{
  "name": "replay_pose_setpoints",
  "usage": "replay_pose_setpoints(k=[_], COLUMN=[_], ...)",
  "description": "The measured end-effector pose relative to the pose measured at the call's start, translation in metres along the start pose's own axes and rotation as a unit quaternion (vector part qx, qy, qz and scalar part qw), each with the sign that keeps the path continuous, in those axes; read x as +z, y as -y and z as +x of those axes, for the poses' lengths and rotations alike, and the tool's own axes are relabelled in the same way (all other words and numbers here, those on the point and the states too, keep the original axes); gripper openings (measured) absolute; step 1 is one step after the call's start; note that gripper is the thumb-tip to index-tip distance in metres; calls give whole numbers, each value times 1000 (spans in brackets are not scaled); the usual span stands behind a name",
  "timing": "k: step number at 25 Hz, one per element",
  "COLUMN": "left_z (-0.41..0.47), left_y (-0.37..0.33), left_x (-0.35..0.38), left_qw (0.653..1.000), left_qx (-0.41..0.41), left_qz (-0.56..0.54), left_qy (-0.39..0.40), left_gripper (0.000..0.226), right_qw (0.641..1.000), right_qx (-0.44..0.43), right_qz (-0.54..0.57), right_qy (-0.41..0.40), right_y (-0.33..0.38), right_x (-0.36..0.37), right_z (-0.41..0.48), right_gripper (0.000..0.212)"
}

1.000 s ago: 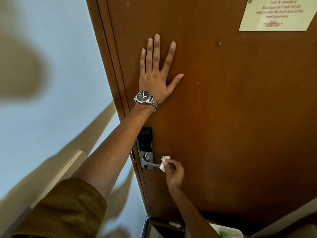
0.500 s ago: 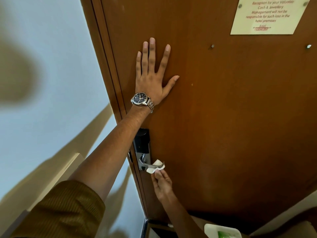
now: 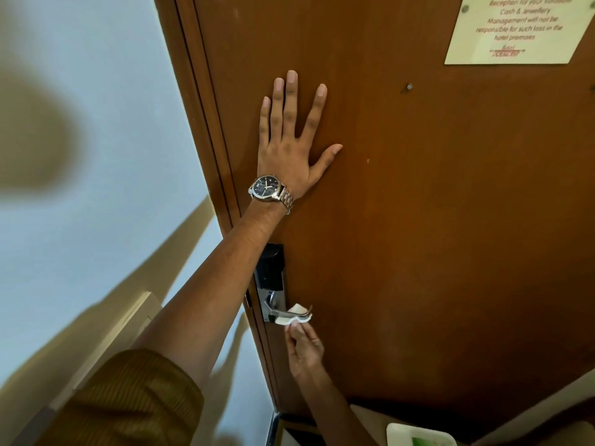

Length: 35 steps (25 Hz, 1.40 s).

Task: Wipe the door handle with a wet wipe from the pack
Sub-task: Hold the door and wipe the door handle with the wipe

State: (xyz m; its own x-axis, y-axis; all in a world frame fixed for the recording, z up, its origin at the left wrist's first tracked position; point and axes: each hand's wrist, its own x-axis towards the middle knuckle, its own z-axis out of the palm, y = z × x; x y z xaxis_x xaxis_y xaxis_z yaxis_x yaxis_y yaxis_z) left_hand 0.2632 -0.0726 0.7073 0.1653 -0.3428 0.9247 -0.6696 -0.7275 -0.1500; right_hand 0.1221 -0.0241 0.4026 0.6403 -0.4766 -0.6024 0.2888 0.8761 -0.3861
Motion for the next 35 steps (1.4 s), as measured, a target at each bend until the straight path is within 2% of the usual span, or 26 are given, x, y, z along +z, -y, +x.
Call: replay_pose_setpoints(k=[5,7,8,9,11,15,16,18,20,21,22,25,26,28,29,31,32,33,35], left_z=[-3,-3,-3,-3,-3,-2,-2,-2,-2,-2,-2,-2,-2,-2,-2,-2,-2,-2,-2], left_y=[0,-1,-1,-2,-2,-2,-2,-2,-3,-3,-3,-1,-1,-1,0,0,0,0,-1], left_x=[1,0,0,-1,-2,-1,0,1,3,4,5,7,7,6,5,4,3,3,3], left_qw=[1000,1000,1000,1000,1000,1000,1000,1000,1000,1000,1000,1000,1000,1000,1000,1000,1000,1000,1000], left_qx=[-4,-3,-4,-4,-5,-6,-7,-7,-8,-7,-6,0,0,2,3,2,0,0,1], left_qz=[0,2,1,1,-1,-6,-6,-9,-9,-7,-4,0,1,1,3,7,9,9,8], left_qy=[-3,-3,-2,1,4,1,-1,-5,-9,-11,-12,-14,-15,-15,-12,-7,-6,-5,-6], left_gripper=[81,81,82,82,81,81,81,81,81,81,81,81,81,82,82,82,82,82,82], right_qw=[982,951,916,865,740,442,393,323,237,219,216,240,223,154,118,48,30,34,84], right_qx=[-108,-201,-261,-323,-412,-481,-484,-453,-421,-410,-404,-414,-426,-482,-512,-548,-542,-524,-490], right_qz=[-101,-208,-291,-379,-531,-752,-775,-821,-865,-876,-879,-872,-872,-856,-841,-812,-813,-822,-841], right_qy=[-115,-109,-90,-61,9,91,102,128,134,132,128,107,97,102,129,194,212,219,215], right_y=[18,20,21,24,34,58,59,55,44,35,24,-4,-10,-13,-9,4,12,20,38], right_x=[3,3,-1,-7,-20,-32,-30,-21,-4,8,20,50,55,52,47,31,22,14,-1], right_z=[4,4,5,6,10,18,19,18,20,19,18,13,11,15,18,23,23,22,21], right_gripper=[18,22,22,21,20,31,33,39,55,58,57,37,31,23,22,26,33,42,59])
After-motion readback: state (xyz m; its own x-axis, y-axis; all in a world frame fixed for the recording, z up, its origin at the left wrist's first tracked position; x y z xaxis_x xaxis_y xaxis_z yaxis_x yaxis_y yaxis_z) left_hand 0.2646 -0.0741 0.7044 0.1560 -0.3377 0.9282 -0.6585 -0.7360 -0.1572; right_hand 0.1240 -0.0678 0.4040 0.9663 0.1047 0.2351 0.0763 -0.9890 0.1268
